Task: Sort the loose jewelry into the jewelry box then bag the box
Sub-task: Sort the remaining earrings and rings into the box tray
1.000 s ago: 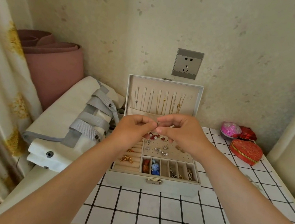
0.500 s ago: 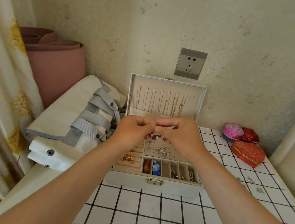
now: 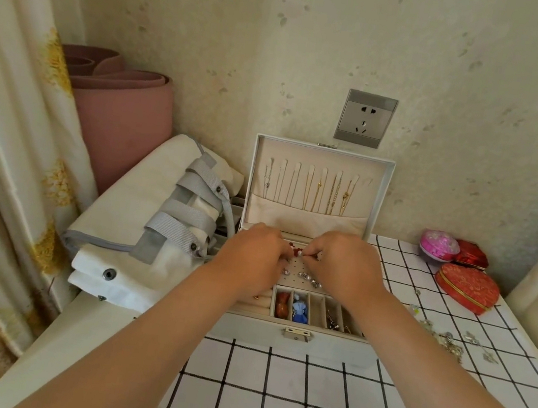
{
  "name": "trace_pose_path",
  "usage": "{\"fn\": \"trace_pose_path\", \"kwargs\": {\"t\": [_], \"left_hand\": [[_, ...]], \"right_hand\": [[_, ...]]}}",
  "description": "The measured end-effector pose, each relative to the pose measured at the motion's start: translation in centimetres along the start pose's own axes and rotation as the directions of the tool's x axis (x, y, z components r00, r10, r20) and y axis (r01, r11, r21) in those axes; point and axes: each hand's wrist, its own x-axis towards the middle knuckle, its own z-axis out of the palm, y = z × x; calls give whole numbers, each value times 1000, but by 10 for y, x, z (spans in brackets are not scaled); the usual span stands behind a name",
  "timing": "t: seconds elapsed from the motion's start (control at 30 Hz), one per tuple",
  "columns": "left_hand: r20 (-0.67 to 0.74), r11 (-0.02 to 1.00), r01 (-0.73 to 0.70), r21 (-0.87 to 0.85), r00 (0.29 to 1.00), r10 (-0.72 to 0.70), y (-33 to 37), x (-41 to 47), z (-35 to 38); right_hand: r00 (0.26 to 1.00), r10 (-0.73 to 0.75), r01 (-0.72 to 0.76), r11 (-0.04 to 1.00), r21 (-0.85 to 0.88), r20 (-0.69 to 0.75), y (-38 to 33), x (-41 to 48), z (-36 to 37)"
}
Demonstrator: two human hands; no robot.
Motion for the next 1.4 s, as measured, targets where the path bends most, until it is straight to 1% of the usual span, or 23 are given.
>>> {"fn": "trace_pose_path", "kwargs": {"t": [0.1, 0.2, 0.3, 0.43, 0.5, 0.57, 0.67, 0.83, 1.03, 1.23, 1.3, 1.33, 1.4], "left_hand": [[1, 1000, -3, 7, 1000, 3, 0, 0, -2], [7, 1000, -6, -12, 1000, 6, 1, -1, -1], [4, 999, -16, -28, 1000, 16, 2, 0, 0], [-25, 999, -29, -36, 999, 28, 2, 0, 1], [-60, 998, -41, -45, 997, 38, 3, 0, 2], [-96, 996, -76, -56, 993, 70, 5, 1, 3], [-97, 988, -140, -65, 986, 134, 10, 3, 4], [-50, 980, -196, -39, 980, 194, 10, 1, 11], [-36, 983, -176, -56, 984, 174, 11, 4, 12], [-85, 984, -101, -150, 992, 89, 9, 6, 7], [-108, 973, -90, -214, 992, 68, 10, 6, 3], [-120, 960, -88, -267, 991, 58, 11, 6, 1], [-140, 910, -77, -409, 990, 20, 15, 5, -4]], "right_hand": [[999, -36, 35, 999, -16, -23, 0, 0, 0], [998, -67, 66, 997, -39, -17, 0, 1, 0], [993, -112, 113, 993, -38, 42, 1, 2, -3], [981, -142, 139, 990, 34, 133, 4, 0, -11], [980, -141, 128, 987, 99, 139, 7, -1, -13], [986, -108, 86, 983, 162, 129, 13, 1, -14], [988, -53, 20, 976, 216, 147, 26, 5, -18], [955, -44, -40, 960, 276, 293, 31, 2, -28], [937, -28, -59, 970, 236, 348, 28, 1, -29], [958, 2, -71, 971, 229, 288, 26, 1, -24], [970, 12, -88, 949, 303, 244, 26, 2, -24], [976, 24, -107, 920, 377, 217, 25, 3, -25], [978, 63, -164, 820, 548, 198, 22, 4, -30]]}}
